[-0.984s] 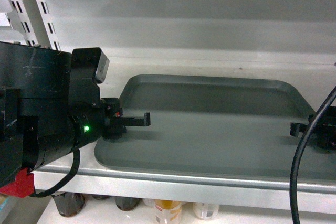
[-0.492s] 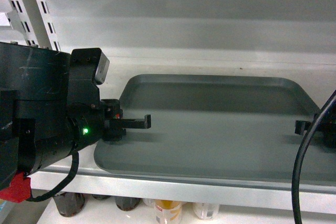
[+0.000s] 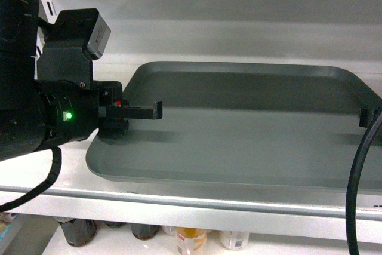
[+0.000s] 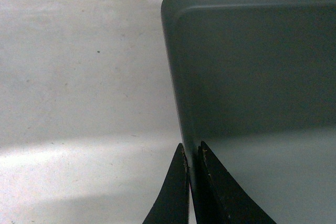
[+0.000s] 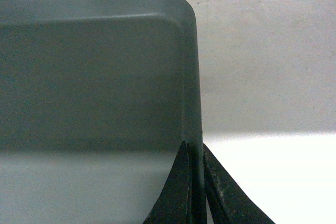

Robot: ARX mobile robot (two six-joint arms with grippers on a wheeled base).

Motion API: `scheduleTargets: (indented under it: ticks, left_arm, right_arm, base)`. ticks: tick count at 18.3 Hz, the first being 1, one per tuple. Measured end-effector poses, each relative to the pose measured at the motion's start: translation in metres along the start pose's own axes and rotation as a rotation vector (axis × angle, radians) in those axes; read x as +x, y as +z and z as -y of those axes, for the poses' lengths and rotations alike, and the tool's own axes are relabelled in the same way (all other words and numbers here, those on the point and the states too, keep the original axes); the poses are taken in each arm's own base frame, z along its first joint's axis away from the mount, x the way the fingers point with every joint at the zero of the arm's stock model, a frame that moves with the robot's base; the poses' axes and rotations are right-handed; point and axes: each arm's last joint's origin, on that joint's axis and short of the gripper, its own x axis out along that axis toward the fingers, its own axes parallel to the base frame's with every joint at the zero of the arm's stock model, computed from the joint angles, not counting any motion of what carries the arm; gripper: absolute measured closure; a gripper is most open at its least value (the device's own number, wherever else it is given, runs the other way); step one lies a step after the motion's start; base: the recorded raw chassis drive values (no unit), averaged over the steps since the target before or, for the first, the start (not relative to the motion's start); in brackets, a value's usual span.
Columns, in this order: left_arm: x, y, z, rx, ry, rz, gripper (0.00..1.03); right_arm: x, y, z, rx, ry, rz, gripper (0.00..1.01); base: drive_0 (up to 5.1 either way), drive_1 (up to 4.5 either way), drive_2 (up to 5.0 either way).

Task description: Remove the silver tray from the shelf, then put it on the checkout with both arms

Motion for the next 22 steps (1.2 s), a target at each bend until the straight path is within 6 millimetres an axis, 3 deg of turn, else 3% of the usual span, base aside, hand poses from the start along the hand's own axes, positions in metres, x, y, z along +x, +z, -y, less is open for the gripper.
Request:
scheduleTargets:
  ticks: [8, 22]
  left_arm:
    - [-0.021, 0.009, 0.003, 0.037, -0.014, -0.068, 0.99]
    - [-0.028, 0.015, 0.003, 0.05, -0.019, -0.065, 0.99]
  right_arm:
    - [-0.03, 0.019, -0.001, -0.031, -0.013, -0.086, 0.98]
    - [-0.033, 0.023, -0.001, -0.037, -0.009, -0.076, 0.98]
  base:
    - [0.0, 0.0, 0.0]
    - [0.0, 0.0, 0.0]
